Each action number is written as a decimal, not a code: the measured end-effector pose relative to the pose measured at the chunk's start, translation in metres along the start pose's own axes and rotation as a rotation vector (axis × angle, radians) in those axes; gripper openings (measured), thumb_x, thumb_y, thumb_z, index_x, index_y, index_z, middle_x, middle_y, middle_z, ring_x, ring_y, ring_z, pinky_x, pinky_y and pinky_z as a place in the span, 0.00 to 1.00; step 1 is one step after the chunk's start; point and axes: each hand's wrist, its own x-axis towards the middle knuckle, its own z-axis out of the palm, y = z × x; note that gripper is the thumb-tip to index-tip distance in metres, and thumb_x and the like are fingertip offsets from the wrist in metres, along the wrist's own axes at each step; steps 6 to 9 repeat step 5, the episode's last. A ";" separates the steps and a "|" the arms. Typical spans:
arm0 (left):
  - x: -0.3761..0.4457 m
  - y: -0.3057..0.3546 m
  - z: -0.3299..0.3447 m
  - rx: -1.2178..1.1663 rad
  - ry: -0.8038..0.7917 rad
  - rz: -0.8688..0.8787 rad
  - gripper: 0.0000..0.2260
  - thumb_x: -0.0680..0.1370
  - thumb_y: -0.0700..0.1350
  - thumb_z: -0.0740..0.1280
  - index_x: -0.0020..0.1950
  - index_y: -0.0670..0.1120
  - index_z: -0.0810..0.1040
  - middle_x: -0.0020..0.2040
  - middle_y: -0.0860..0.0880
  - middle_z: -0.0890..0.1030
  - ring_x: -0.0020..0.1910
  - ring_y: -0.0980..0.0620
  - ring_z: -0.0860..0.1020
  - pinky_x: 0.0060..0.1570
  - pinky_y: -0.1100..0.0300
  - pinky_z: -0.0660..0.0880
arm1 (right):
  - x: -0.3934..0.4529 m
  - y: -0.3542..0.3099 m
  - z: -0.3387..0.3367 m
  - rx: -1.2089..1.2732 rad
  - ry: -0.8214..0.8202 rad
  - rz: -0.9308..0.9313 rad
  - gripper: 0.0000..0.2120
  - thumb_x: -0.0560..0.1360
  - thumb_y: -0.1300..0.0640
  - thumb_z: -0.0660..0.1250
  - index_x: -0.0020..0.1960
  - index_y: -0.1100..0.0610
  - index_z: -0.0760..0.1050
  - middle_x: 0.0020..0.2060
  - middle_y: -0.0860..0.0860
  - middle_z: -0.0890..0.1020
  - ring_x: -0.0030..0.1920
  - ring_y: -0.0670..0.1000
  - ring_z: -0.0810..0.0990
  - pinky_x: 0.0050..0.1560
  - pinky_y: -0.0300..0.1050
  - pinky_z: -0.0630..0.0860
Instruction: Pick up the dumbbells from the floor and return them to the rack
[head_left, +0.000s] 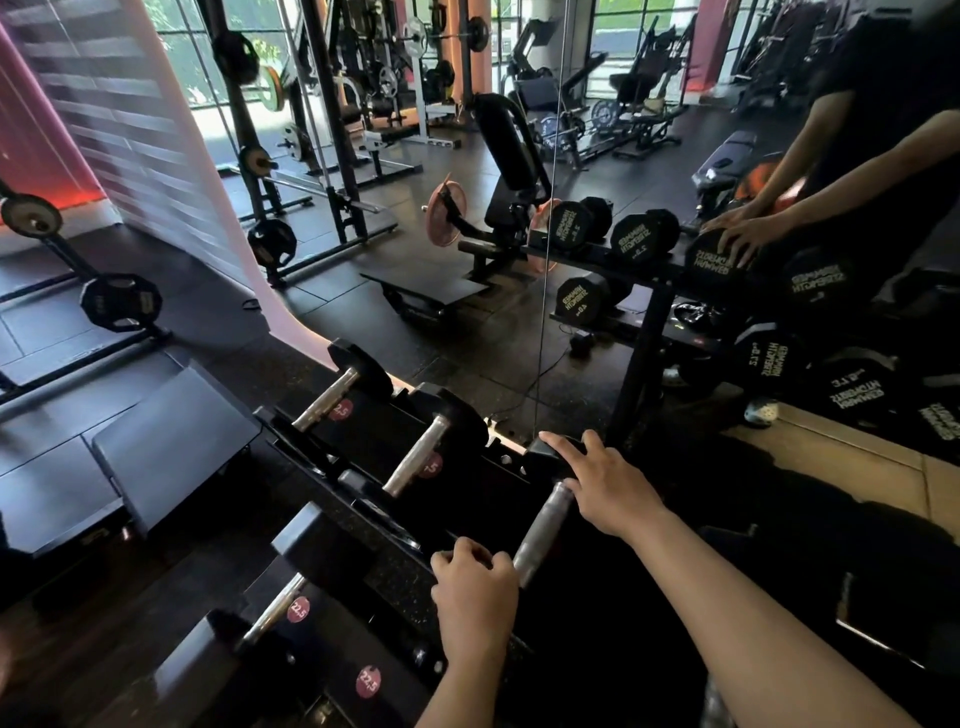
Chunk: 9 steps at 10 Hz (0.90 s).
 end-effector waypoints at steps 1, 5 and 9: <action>-0.002 0.000 -0.002 0.010 0.005 0.001 0.05 0.75 0.51 0.63 0.46 0.52 0.74 0.54 0.53 0.70 0.51 0.49 0.75 0.37 0.59 0.73 | 0.000 -0.002 0.002 -0.016 0.005 0.000 0.34 0.81 0.51 0.60 0.78 0.36 0.44 0.69 0.56 0.64 0.60 0.58 0.74 0.52 0.52 0.79; -0.003 0.001 -0.006 0.184 0.067 0.066 0.25 0.76 0.66 0.61 0.67 0.54 0.73 0.65 0.49 0.74 0.66 0.47 0.70 0.60 0.49 0.72 | -0.017 -0.027 -0.018 -0.080 0.010 0.015 0.29 0.82 0.40 0.52 0.80 0.44 0.49 0.79 0.55 0.56 0.76 0.59 0.60 0.72 0.60 0.63; -0.003 0.001 -0.006 0.184 0.067 0.066 0.25 0.76 0.66 0.61 0.67 0.54 0.73 0.65 0.49 0.74 0.66 0.47 0.70 0.60 0.49 0.72 | -0.017 -0.027 -0.018 -0.080 0.010 0.015 0.29 0.82 0.40 0.52 0.80 0.44 0.49 0.79 0.55 0.56 0.76 0.59 0.60 0.72 0.60 0.63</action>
